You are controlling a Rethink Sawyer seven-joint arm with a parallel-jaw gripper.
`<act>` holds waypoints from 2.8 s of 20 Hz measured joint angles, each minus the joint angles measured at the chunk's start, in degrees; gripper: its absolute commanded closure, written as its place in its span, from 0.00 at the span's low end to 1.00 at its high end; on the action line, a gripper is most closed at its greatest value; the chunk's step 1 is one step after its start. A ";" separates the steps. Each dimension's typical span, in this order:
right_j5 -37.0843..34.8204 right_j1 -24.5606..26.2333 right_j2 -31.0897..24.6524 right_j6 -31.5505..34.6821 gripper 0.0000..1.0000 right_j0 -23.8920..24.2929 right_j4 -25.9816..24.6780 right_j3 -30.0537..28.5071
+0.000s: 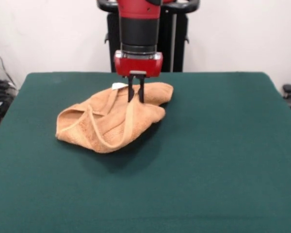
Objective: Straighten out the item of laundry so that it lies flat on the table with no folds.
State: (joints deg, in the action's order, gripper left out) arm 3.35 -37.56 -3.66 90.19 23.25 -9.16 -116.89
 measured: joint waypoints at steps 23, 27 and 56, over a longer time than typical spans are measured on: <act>-0.34 -0.63 -0.60 0.00 0.00 2.74 1.28 -0.45; -0.33 0.01 -1.42 0.00 0.00 3.88 1.30 -0.47; 9.53 9.31 -3.35 0.01 0.00 1.96 1.36 -0.55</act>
State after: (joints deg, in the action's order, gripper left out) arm 12.88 -28.25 -7.01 90.20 25.21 -7.81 -117.44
